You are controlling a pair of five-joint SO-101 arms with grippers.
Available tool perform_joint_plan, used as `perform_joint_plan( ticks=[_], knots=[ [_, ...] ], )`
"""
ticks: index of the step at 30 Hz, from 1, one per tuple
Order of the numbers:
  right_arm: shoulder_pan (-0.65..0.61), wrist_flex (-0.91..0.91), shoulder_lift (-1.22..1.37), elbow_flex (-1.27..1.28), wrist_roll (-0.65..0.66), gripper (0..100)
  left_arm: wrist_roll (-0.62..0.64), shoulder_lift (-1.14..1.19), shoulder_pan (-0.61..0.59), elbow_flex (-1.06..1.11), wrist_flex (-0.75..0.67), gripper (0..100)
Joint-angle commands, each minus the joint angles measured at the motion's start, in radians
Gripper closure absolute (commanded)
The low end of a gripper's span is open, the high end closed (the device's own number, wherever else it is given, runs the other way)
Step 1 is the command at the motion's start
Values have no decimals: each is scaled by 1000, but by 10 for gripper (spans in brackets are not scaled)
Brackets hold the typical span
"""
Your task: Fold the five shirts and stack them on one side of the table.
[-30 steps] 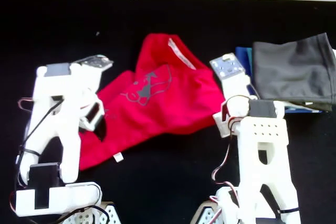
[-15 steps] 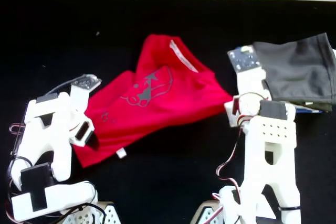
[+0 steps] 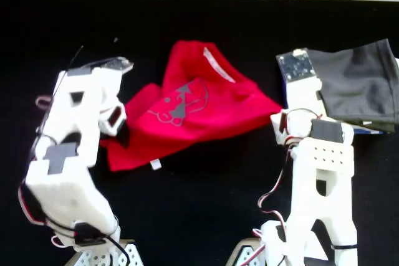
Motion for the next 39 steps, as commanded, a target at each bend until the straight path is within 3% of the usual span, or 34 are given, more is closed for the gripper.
perform_joint_plan(
  ticks=[1,6,11,17,25,31,39],
  knots=[
    [10,-13,-19,-2,6,993,11,19,19,-197,169,837],
    [7,-13,-19,-2,6,993,12,-110,27,-183,270,828],
    [7,-12,-19,-2,8,993,11,-320,25,45,261,810],
    [7,-12,-19,-1,8,993,91,-463,21,380,12,803],
    [7,-12,-19,41,12,993,107,-461,22,559,-170,803],
    [7,-12,-21,33,12,993,107,-461,25,633,-252,803],
    [-10,-12,-21,39,9,993,107,-461,42,657,-255,809]
  ],
)
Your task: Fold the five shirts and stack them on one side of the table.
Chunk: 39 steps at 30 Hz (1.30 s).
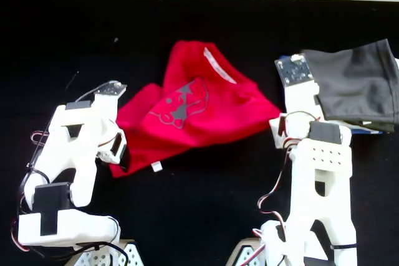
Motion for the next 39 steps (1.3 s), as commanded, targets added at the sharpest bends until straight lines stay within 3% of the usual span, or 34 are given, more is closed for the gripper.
perform_joint_plan(
  ticks=[1,5,11,18,24,28,39],
  knots=[
    [-19,-12,-19,-1,8,993,6,-8,50,5,-12,821],
    [-59,-10,-19,-1,6,993,11,-8,145,-1,-12,1000],
    [-59,-10,-21,1,-66,993,11,-19,197,-65,26,992],
    [-56,-7,-25,-87,-115,993,49,-21,139,-490,445,992],
    [-50,73,-16,-400,-114,993,60,-19,79,-1003,727,992],
    [-45,160,47,-641,-114,993,61,-21,44,-1202,730,992],
    [-4,453,278,-1366,-114,993,63,-105,38,-1438,730,992]
  ],
)
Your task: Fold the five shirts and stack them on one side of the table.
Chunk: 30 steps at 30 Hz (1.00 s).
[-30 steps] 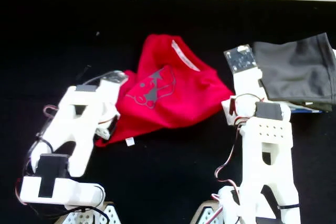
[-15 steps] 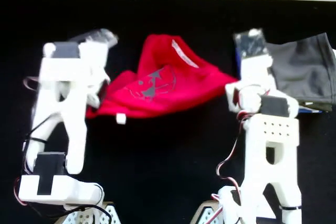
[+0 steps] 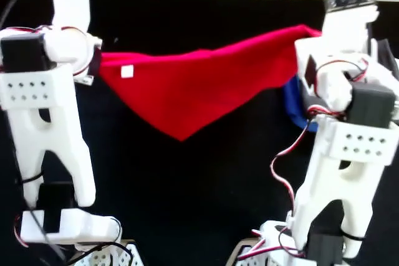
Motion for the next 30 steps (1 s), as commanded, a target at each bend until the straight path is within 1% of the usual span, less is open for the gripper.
perform_joint_plan(
  ticks=[1,5,8,12,18,23,24,27,30],
  knots=[
    [19,79,13,-252,-11,993,5,-114,-12,-67,0,992],
    [19,154,12,-410,-11,993,5,-225,-13,-62,0,992],
    [19,197,12,-513,-11,993,5,-291,-38,-68,-2,992],
    [19,213,12,-627,-11,993,5,-363,-44,-68,-2,992],
    [19,213,10,-644,-15,993,5,-387,-44,-64,-31,992],
    [16,275,-38,-674,-14,993,5,-395,-44,-59,-18,992],
    [16,283,-53,-679,-14,993,3,-390,-53,-38,-12,992],
    [15,289,-107,-673,-15,993,2,-387,-153,90,-20,992],
    [13,289,-139,-671,-17,993,0,-394,-245,223,-106,992]
  ],
)
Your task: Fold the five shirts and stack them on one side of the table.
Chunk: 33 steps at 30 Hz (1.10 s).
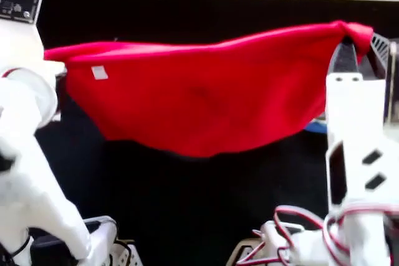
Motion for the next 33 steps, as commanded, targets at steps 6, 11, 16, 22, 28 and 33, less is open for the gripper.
perform_joint_plan(
  ticks=[6,11,16,22,28,33],
  knots=[
    [-45,2,-44,-24,-11,993,0,-16,-150,157,-104,992],
    [-47,1,-41,-24,-17,993,2,-53,-148,165,-29,992],
    [-51,31,-28,58,-75,993,-2,-87,-148,173,-20,992],
    [-222,39,-15,541,-167,988,-5,-88,-150,372,-32,992],
    [-556,-159,51,1176,-160,812,-5,-93,-156,581,-143,992],
    [-760,-343,182,1333,-167,794,-5,-87,-183,654,-196,992]
  ],
)
